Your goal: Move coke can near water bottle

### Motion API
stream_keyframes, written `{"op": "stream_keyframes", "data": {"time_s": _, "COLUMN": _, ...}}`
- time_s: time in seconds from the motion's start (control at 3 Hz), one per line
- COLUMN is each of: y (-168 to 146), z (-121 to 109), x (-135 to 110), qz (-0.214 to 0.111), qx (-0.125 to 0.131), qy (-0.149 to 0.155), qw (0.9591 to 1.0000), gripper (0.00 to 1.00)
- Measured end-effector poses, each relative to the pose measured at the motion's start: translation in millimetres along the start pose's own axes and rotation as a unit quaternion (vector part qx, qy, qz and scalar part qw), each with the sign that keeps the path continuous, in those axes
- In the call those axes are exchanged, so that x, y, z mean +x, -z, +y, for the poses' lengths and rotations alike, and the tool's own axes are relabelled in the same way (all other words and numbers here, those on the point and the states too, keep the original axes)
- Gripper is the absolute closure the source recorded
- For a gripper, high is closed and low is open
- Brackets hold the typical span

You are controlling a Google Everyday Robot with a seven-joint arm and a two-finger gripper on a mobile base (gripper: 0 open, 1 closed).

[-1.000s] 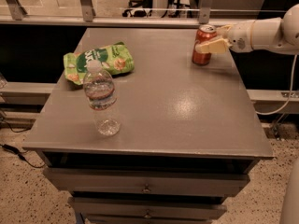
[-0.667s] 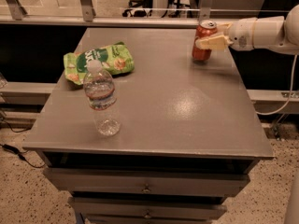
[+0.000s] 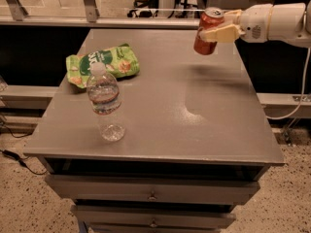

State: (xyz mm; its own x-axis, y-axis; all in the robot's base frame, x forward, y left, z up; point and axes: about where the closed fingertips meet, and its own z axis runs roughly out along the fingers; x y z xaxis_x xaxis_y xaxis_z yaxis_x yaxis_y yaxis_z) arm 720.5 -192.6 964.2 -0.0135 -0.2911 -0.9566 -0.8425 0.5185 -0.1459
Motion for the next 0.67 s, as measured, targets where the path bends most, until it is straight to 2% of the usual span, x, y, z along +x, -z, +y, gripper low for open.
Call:
{"op": "stream_keyframes", "data": {"time_s": 0.33, "y": -2.0, "z": 3.1, "x": 0.9, "qz": -0.001, "qx": -0.005, "qy": -0.002, "qw": 1.0000, "gripper": 1.00}}
{"op": "stream_keyframes", "data": {"time_s": 0.67, "y": -15.2, "z": 62.9, "x": -8.3, "qz": -0.018, "qx": -0.071, "qy": 0.022, "qw": 0.9971, "gripper": 1.00}}
